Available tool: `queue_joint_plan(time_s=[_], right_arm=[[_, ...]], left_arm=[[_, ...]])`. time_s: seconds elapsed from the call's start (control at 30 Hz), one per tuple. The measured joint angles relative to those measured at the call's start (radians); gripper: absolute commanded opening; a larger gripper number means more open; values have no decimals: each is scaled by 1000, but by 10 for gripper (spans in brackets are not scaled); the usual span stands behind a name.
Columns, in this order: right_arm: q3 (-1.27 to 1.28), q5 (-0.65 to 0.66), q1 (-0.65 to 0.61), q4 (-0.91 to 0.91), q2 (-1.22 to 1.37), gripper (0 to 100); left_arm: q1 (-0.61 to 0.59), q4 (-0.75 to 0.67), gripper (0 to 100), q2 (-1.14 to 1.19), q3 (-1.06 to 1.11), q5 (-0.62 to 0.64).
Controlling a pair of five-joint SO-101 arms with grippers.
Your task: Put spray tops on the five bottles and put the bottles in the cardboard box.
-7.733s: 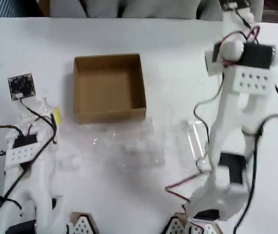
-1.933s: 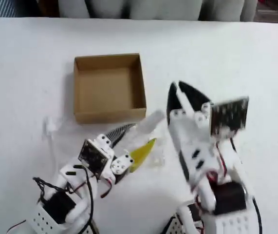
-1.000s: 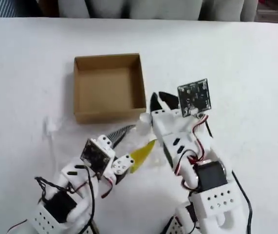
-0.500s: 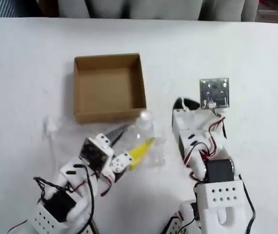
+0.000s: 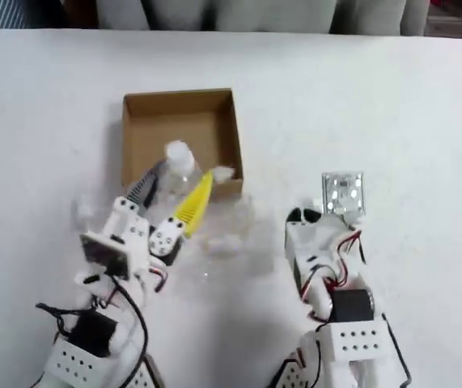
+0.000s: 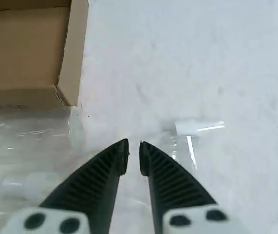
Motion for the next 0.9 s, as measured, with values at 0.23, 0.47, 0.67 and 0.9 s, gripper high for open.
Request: queue_joint_plan(time_s=[0.23,0.47,0.67,0.9], right_arm=[[114,0,0,-61,-115,15],[157,0,0,-61,-164,15],[175,-2,0,-61,-173,15],[175,-2,0,-61,-173,15]], left_arm=[[-77,-38,21,98,-140,5],[-137,-38,22,522,-486,124],[-204,-87,22,964,-753,132],[-235,-419,22,1410,-824,132]])
